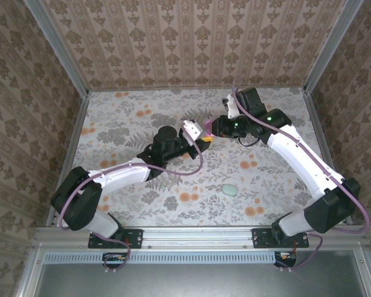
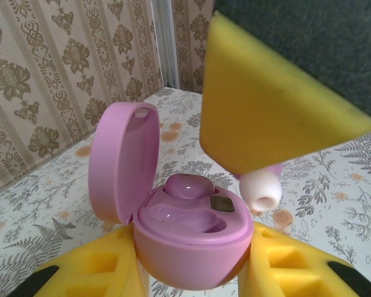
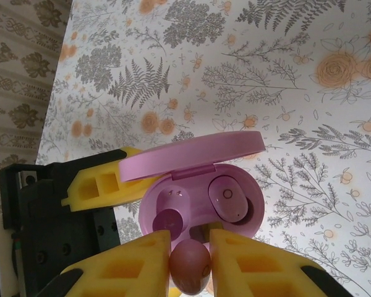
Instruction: Insert the wireless bluetooth earbuds into the charging case
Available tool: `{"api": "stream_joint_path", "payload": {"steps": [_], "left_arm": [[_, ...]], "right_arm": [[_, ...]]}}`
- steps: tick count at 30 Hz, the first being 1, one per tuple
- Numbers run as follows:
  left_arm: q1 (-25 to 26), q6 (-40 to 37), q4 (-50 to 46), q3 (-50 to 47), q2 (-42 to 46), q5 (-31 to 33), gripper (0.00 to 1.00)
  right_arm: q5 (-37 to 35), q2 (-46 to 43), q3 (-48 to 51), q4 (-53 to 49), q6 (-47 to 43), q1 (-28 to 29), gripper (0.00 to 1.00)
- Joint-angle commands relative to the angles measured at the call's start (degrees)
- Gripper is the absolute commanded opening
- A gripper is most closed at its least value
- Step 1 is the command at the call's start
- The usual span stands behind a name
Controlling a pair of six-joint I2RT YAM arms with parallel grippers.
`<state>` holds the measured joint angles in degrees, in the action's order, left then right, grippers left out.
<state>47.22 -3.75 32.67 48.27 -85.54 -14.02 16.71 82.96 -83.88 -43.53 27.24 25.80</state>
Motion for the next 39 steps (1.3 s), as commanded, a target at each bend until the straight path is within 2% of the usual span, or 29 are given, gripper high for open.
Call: {"api": "stream_joint_path", "payload": {"steps": [1,8,19,25,39], "left_arm": [[0.4,-1.2,1.7,1.8,-0.3,0.2,0.34],[0.5,-1.1,1.7,2.3,-0.6,-0.1,0.34],[0.9,-0.9,1.8,2.1,-0.5,0.2,0.34],[0.9,-0.8,1.9,2.3,-0.7,0.1,0.34],[1.0,-0.4,2.4,2.8,-0.9,0.2,0.34]], "right_arm": [[-3.0,1.2,-2.2,0.0,0.2,0.7,0.26],[-5.4,2.2,-2.8,0.1,0.4,1.5,0.25],[-4.9,2.9,-2.5,2.1,1.9,2.2,0.24],[-7.5,2.8,-2.9,1.5,1.7,2.9,0.24],[-8.4,3.0,-3.7,-0.1,1.0,3.7,0.3]]}}
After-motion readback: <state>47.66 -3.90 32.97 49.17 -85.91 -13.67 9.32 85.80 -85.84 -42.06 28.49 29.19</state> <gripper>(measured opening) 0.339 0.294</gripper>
